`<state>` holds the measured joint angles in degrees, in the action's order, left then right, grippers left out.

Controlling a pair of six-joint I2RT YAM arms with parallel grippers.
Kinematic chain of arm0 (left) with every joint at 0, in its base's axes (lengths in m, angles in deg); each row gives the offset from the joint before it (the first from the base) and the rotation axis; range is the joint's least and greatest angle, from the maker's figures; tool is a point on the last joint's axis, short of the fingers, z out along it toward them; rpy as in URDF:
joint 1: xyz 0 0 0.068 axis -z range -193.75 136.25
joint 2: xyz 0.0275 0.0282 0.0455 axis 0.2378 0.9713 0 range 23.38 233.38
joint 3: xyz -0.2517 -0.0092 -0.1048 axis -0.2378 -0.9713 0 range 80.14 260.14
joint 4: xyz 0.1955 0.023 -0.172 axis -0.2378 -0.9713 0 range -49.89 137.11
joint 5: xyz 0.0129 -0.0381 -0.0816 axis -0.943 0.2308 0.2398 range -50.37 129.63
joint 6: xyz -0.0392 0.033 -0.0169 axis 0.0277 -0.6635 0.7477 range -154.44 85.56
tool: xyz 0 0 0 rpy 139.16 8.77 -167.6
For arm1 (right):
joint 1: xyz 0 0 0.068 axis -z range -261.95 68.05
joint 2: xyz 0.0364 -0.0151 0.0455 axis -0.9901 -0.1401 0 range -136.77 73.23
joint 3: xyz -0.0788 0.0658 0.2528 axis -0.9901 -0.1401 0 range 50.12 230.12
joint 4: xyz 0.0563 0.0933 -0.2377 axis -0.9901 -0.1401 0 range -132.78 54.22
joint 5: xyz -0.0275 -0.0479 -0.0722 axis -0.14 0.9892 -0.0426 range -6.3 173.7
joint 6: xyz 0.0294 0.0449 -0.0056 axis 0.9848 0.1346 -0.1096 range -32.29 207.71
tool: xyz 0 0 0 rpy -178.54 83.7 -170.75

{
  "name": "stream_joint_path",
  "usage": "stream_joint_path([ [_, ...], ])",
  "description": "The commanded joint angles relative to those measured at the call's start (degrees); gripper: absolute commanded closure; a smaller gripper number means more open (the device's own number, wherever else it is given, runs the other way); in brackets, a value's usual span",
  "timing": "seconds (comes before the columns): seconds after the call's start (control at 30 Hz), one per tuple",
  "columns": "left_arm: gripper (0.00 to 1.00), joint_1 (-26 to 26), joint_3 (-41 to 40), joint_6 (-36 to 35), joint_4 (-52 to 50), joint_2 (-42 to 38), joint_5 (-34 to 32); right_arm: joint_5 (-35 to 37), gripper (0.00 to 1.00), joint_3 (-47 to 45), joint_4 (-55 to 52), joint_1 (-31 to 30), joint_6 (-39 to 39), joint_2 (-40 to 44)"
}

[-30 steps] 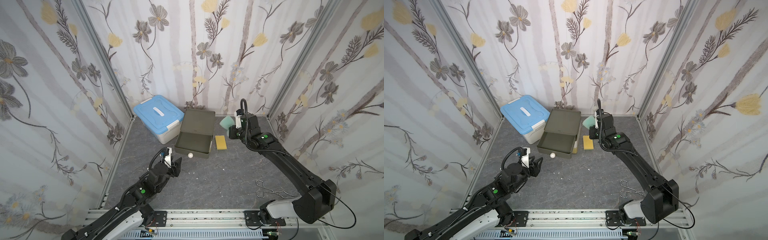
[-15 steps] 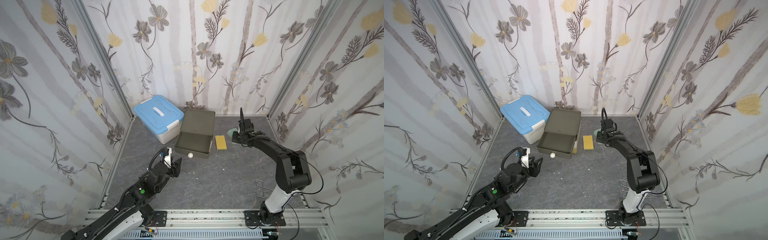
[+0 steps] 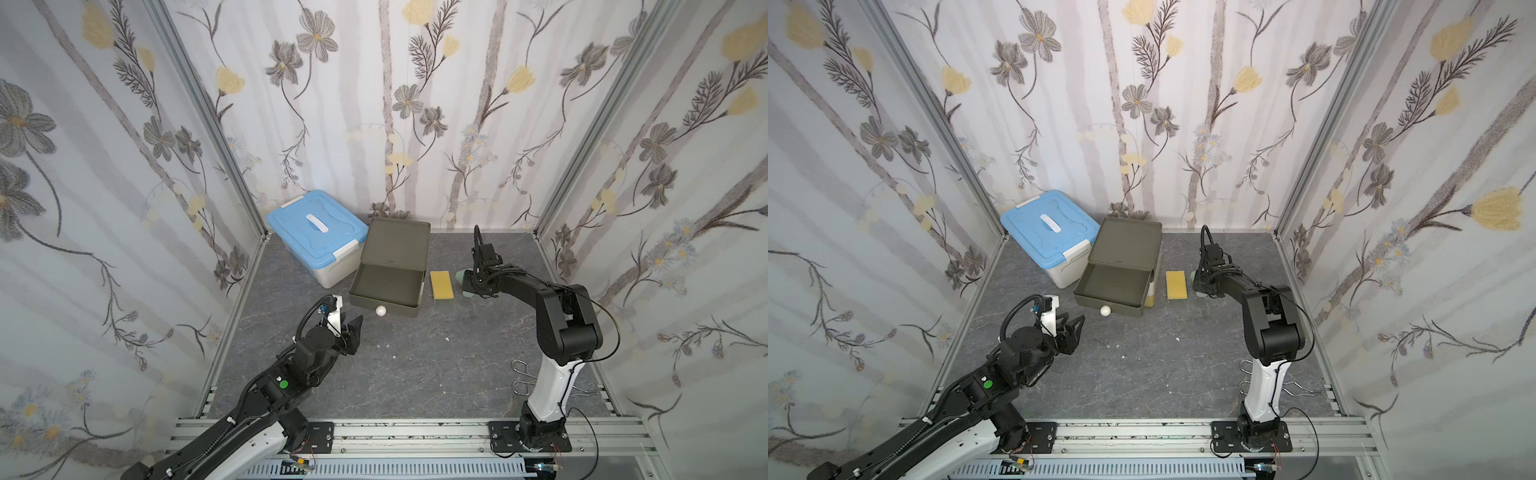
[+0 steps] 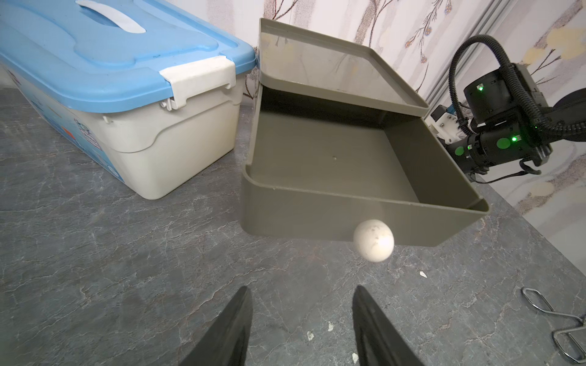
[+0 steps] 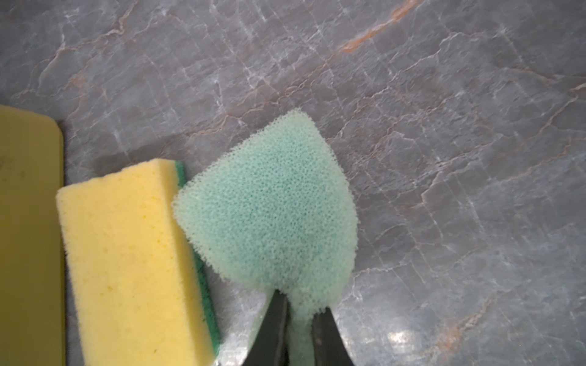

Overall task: Take the sponge out of the drawer
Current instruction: Place the sponge at the center of the board.

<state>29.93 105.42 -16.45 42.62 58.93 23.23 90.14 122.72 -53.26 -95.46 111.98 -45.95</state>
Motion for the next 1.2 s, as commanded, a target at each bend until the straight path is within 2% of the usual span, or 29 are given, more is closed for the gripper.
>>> stream_joint_path([
  [0.0, 0.47, -0.1, 0.5, -0.1, 0.6, -0.1, -0.4, 3.0, 0.84, 1.2, 0.4, 0.1, 1.2, -0.7],
  [0.1, 0.47, -0.1, 0.4, -0.1, 0.6, -0.2, -0.5, 2.9, 0.76, 3.2, -1.4, 0.4, 1.0, -1.9],
  [0.37, 0.47, -0.1, 0.0, -0.2, 0.6, -0.9, -0.8, 3.8, 0.66, 7.7, -6.4, 0.4, 0.0, -4.8],
  [1.0, 0.47, -0.1, -1.8, -0.7, -2.1, -6.9, -3.3, 2.9, 0.2, 6.6, -8.2, 0.4, -0.4, -4.2],
  [1.17, 0.46, -0.1, -1.8, -0.8, -1.5, -6.4, -2.7, 2.1, 0.18, 5.5, -7.5, 0.3, -0.8, -3.5],
])
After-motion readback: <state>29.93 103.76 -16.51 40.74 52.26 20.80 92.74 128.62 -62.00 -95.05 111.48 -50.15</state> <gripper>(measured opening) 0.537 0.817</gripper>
